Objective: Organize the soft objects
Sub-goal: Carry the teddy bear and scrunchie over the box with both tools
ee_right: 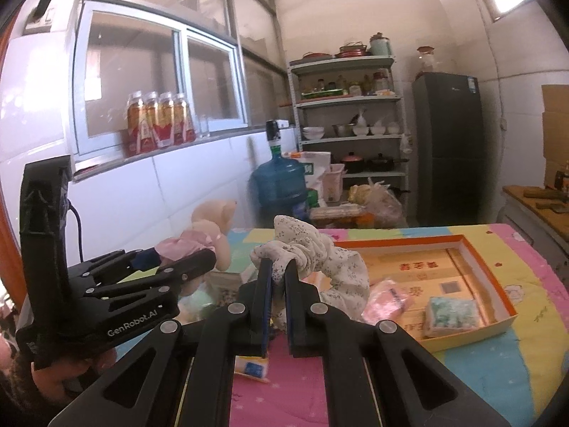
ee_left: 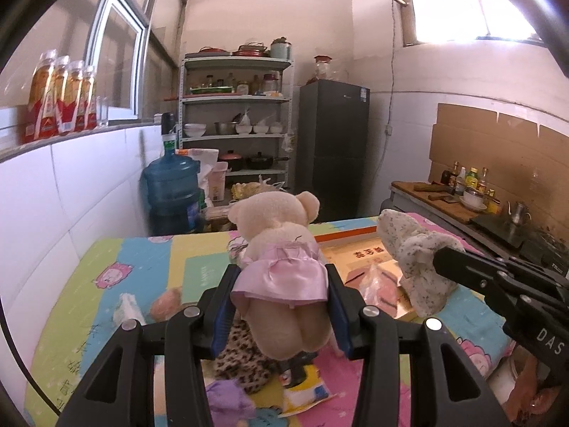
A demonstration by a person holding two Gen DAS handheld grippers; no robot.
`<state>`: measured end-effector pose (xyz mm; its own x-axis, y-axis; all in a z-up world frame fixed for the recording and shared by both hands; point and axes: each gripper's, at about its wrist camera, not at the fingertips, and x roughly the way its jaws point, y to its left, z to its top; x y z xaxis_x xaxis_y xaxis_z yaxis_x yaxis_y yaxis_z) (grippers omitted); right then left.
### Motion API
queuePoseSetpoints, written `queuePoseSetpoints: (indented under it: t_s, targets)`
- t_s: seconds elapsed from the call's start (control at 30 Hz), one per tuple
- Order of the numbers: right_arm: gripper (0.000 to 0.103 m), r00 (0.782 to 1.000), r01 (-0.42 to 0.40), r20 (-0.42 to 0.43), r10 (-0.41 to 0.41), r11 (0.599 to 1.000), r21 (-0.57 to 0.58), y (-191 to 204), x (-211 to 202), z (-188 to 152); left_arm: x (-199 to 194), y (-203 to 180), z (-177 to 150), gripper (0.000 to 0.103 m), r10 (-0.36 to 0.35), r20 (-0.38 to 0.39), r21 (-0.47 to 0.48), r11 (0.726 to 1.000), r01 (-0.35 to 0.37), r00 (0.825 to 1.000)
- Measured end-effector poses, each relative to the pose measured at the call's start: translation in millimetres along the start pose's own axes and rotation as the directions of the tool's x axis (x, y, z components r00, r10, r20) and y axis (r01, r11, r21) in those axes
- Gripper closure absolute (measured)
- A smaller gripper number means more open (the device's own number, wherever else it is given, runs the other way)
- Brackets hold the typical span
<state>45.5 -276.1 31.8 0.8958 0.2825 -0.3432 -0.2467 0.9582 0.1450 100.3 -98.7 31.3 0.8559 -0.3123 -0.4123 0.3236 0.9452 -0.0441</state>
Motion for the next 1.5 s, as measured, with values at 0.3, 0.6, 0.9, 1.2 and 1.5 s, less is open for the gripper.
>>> queuePoseSetpoints:
  t_s: [0.3, 0.6, 0.9, 1.2, 1.5]
  targets:
    - [0.096, 0.998, 0.061, 0.018, -0.061, 0.998, 0.008, -39, -14, 8, 17, -34, 10, 0.056, -0.038, 0.0, 0.019, 0.999, 0.038, 0.999]
    - [0.097, 0.994, 0.109, 0.028, -0.11, 0.994, 0.033, -77, -24, 14, 38, -66, 16, 0.056, -0.075, -0.009, 0.044, 0.996, 0.075, 0.997]
    - [0.097, 0.988, 0.148, 0.033, -0.151, 0.987, 0.069, -117, -26, 18, 67, -85, 24, 0.056, -0.086, -0.026, 0.057, 0.995, 0.087, 0.996]
    - [0.097, 0.989, 0.148, 0.009, -0.149, 0.985, 0.094, -156, -1, 23, 106, -105, 34, 0.056, -0.1, -0.051, 0.063, 0.993, 0.103, 0.994]
    - [0.096, 0.991, 0.129, -0.045, -0.124, 0.985, 0.113, -185, 42, 28, 155, -115, 35, 0.056, -0.096, -0.113, 0.05, 0.994, 0.102, 0.989]
